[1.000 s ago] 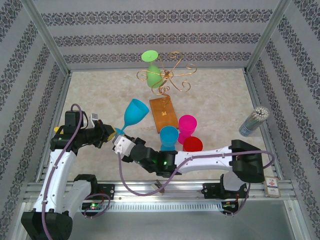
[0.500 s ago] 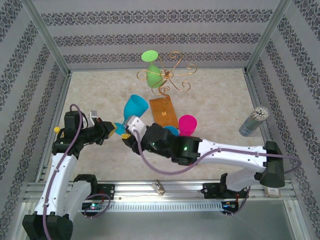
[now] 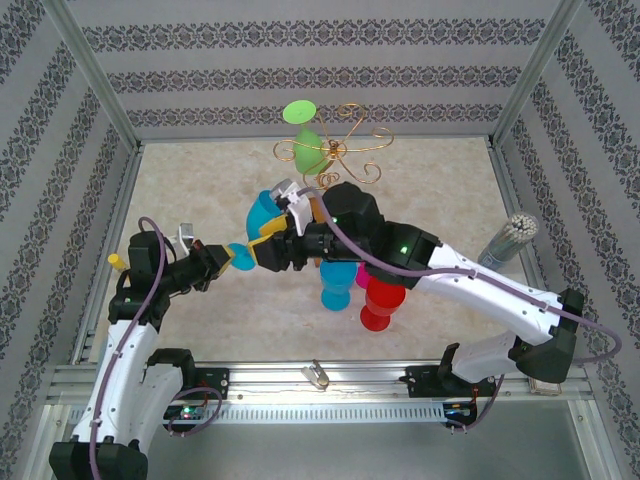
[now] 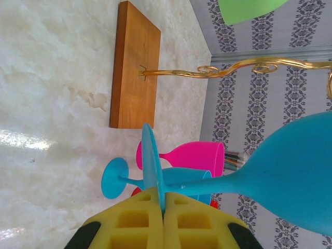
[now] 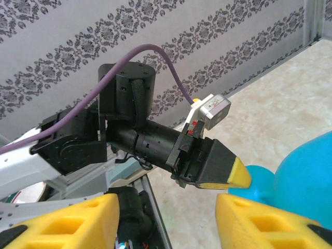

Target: Take the wine glass off the wine glass rack

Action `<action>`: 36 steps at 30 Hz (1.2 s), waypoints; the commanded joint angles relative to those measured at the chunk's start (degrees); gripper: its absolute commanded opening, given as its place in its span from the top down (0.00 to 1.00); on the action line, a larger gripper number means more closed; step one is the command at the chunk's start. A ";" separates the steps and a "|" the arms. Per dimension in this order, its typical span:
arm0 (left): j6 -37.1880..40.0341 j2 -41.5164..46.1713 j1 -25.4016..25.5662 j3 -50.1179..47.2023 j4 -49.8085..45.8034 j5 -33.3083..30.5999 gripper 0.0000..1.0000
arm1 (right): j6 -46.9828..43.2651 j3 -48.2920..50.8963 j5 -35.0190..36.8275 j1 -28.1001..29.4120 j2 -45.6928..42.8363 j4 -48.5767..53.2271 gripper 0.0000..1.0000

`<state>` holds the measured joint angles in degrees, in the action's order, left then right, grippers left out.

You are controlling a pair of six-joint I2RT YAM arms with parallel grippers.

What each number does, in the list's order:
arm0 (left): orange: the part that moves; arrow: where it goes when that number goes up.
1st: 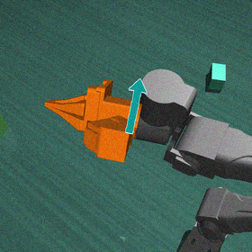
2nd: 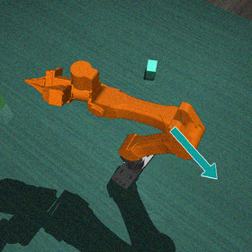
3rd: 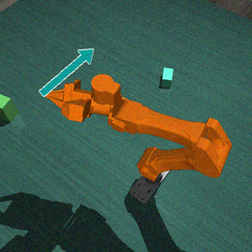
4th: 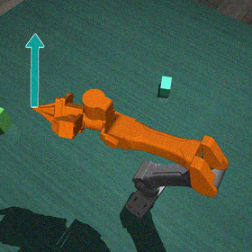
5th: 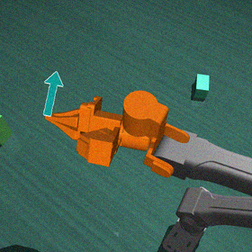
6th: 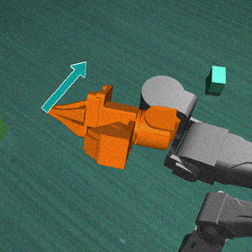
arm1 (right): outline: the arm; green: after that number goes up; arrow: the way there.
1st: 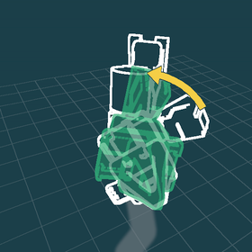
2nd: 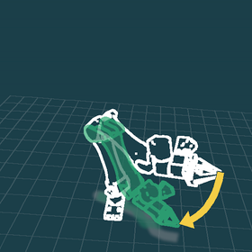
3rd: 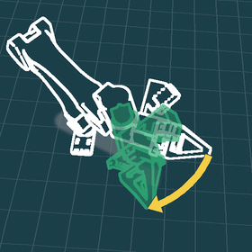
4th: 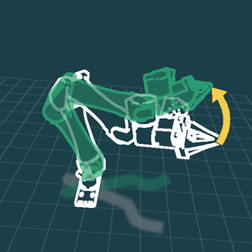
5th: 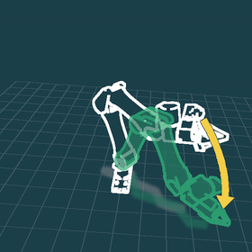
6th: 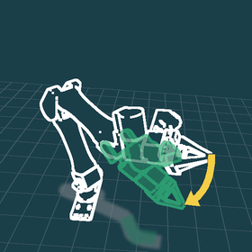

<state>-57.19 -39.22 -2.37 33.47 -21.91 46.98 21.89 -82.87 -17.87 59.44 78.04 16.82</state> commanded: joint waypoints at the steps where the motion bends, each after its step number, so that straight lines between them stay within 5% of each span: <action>1: -1.50 1.40 -0.26 -1.60 6.21 1.62 1.00 | 1.64 -2.70 -6.69 -2.97 0.60 2.49 0.44; 14: -1.47 3.71 -0.27 -4.89 8.82 1.89 1.00 | 2.23 -5.56 -12.95 -11.70 6.52 3.65 0.40; 27: 0.89 3.28 -0.31 -3.87 5.18 0.95 1.00 | -1.58 -10.26 -14.21 -11.89 11.85 7.70 0.61; 36: 1.11 2.84 -0.26 -3.71 4.95 0.75 1.00 | -3.77 -11.70 -13.35 -11.89 13.08 10.59 0.64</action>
<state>-57.58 -36.56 -2.37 28.84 -16.84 47.77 19.92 -93.01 -30.96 47.83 90.32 25.82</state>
